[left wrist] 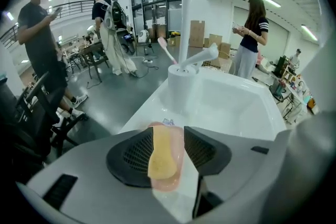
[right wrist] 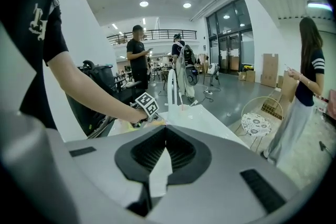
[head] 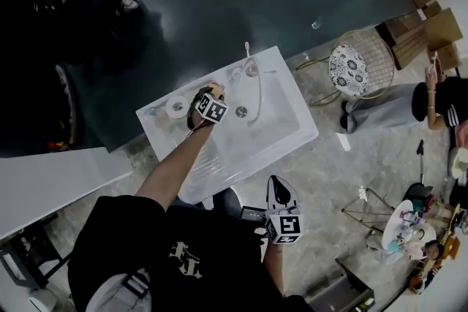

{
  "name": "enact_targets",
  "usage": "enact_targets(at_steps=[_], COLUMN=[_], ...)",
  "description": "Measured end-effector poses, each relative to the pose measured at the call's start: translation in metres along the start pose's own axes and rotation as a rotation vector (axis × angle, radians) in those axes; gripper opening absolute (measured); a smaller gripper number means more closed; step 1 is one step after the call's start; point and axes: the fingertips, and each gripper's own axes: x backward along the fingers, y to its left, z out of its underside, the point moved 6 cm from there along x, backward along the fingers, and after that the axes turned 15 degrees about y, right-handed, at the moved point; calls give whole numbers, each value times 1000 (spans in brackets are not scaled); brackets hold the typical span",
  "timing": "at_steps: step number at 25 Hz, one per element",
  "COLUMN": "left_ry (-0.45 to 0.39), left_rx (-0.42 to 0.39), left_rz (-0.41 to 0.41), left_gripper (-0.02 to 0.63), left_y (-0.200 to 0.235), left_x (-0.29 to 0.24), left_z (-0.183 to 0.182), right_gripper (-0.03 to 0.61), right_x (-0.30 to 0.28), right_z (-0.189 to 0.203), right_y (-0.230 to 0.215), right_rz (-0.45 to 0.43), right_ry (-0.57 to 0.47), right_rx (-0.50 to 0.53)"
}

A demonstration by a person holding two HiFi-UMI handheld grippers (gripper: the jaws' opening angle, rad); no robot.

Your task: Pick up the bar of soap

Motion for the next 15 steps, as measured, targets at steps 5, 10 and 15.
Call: enact_targets(at_steps=[5,10,15], left_ry=[71,143,156], left_rx=[51,94,71], left_rz=[-43,-40,-43], left_gripper=[178,189,189], left_y=[8,14,13], left_x=[-29,-45,-50], left_z=[1,8,13], right_gripper=[8,8,8], right_x=[-13,-17,-14], right_z=[9,-1,-6], right_y=[-3,3,4], right_rz=[4,9,21], right_ry=[30,42,46], right_rx=[-12,-16,-24])
